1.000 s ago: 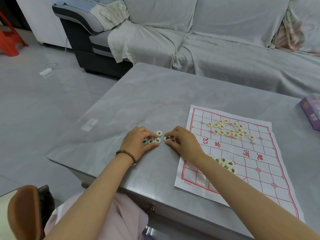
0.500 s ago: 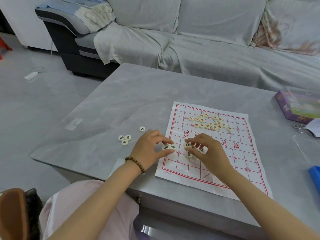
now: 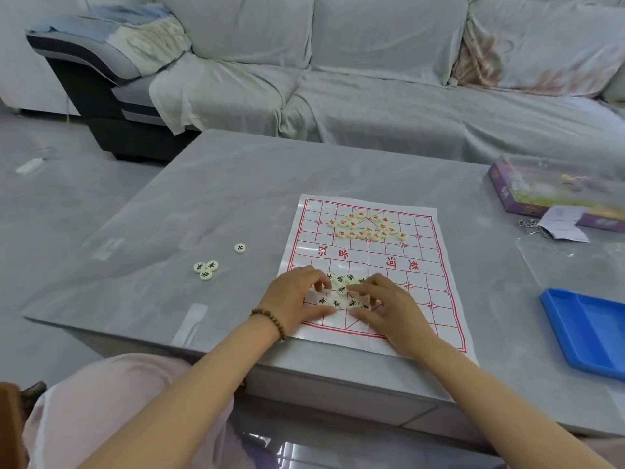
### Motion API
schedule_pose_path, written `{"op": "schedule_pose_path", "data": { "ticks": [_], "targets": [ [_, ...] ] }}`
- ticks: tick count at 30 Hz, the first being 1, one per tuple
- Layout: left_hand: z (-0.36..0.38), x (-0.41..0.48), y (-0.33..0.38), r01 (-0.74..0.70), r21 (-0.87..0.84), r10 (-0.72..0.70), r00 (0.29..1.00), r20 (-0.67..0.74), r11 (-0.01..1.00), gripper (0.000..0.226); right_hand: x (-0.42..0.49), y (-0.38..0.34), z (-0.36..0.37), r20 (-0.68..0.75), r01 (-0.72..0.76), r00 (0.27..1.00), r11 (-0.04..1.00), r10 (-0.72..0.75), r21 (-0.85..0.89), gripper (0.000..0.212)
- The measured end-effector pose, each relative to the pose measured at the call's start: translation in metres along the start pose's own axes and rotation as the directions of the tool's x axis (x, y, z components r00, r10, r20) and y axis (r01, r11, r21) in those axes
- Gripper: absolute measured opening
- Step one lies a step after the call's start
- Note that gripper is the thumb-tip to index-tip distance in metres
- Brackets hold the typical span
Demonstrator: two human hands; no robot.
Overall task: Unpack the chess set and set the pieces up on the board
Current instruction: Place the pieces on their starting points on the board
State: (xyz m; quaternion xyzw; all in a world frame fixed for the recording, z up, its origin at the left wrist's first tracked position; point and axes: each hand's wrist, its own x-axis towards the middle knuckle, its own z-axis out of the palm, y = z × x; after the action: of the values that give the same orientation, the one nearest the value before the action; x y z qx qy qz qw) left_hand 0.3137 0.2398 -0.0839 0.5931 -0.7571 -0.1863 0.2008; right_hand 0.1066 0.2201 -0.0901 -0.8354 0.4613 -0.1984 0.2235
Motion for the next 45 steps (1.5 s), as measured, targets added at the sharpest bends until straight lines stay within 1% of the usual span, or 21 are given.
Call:
{"op": "schedule_pose_path", "data": {
  "ticks": [2, 4, 7, 10, 12, 14, 17, 19, 22, 24, 27, 32, 35, 40, 45],
  "targets": [
    [-0.002, 0.003, 0.0, 0.021, 0.023, -0.021, 1.0, -0.002, 1.0, 0.04, 0.004, 0.0, -0.001, -0.011, -0.018, 1.0, 1.0, 0.018, 0.019, 0.034],
    [-0.004, 0.009, -0.001, 0.039, 0.045, -0.04, 0.999, 0.01, 0.998, 0.041, 0.009, 0.0, -0.002, -0.007, -0.03, 1.0, 0.999, 0.03, 0.028, 0.029],
    [-0.004, 0.017, -0.004, 0.073, 0.054, -0.074, 0.997, 0.019, 0.996, 0.042, 0.012, 0.003, 0.0, -0.016, -0.02, 1.0, 1.0, 0.02, 0.024, 0.021],
    [-0.009, 0.017, -0.011, 0.075, 0.05, -0.077, 0.996, 0.034, 0.996, 0.045, 0.013, 0.002, 0.002, -0.044, -0.003, 0.999, 1.0, 0.003, -0.001, 0.02],
    [-0.018, 0.01, -0.022, 0.069, 0.06, -0.07, 0.997, 0.014, 0.996, 0.048, 0.02, -0.005, 0.004, -0.045, 0.015, 0.999, 1.0, -0.015, 0.005, 0.018],
    [-0.032, 0.0, -0.041, 0.097, 0.065, -0.094, 0.995, -0.042, 0.993, 0.05, 0.034, -0.018, 0.01, -0.024, 0.034, 0.999, 0.999, -0.034, 0.023, 0.019],
    [-0.055, -0.02, -0.08, 0.175, 0.014, -0.17, 0.971, -0.17, 0.984, 0.048, 0.065, -0.045, 0.03, 0.017, 0.078, 0.997, 0.996, -0.079, 0.042, 0.024],
    [-0.068, -0.034, -0.105, 0.216, -0.003, -0.21, 0.948, -0.239, 0.976, 0.05, 0.089, -0.064, 0.048, 0.062, 0.118, 0.991, 0.991, -0.122, 0.054, 0.032],
    [-0.08, -0.05, -0.135, 0.292, -0.009, -0.286, 0.93, -0.233, 0.956, 0.061, 0.121, -0.091, 0.075, 0.147, 0.138, 0.978, 0.989, -0.145, 0.056, 0.045],
    [-0.082, -0.059, -0.147, 0.31, -0.056, -0.314, 0.92, -0.234, 0.949, 0.065, 0.138, -0.103, 0.088, 0.181, 0.133, 0.973, 0.989, -0.144, 0.07, 0.048],
    [-0.08, -0.065, -0.154, 0.301, -0.132, -0.326, 0.91, -0.257, 0.944, 0.053, 0.153, -0.113, 0.099, 0.189, 0.106, 0.975, 0.991, -0.121, 0.086, 0.046],
    [-0.078, -0.062, -0.156, 0.241, -0.224, -0.301, 0.907, -0.294, 0.944, 0.04, 0.152, -0.121, 0.111, 0.21, 0.186, 0.955, 0.974, -0.211, 0.13, 0.036],
    [-0.078, -0.062, -0.158, 0.23, -0.253, -0.301, 0.909, -0.289, 0.94, 0.035, 0.152, -0.124, 0.111, 0.202, 0.178, 0.955, 0.964, -0.217, 0.196, 0.034],
    [-0.078, -0.062, -0.156, 0.219, -0.358, -0.33, 0.899, -0.287, 0.908, 0.033, 0.16, -0.127, 0.113, 0.198, 0.175, 0.954, 0.954, -0.226, 0.243, 0.036],
    [-0.079, -0.062, -0.154, 0.246, -0.387, -0.368, 0.887, -0.28, 0.889, 0.029, 0.163, -0.125, 0.116, 0.163, 0.163, 0.964, 0.954, -0.208, 0.253, 0.028]
  ]
}}
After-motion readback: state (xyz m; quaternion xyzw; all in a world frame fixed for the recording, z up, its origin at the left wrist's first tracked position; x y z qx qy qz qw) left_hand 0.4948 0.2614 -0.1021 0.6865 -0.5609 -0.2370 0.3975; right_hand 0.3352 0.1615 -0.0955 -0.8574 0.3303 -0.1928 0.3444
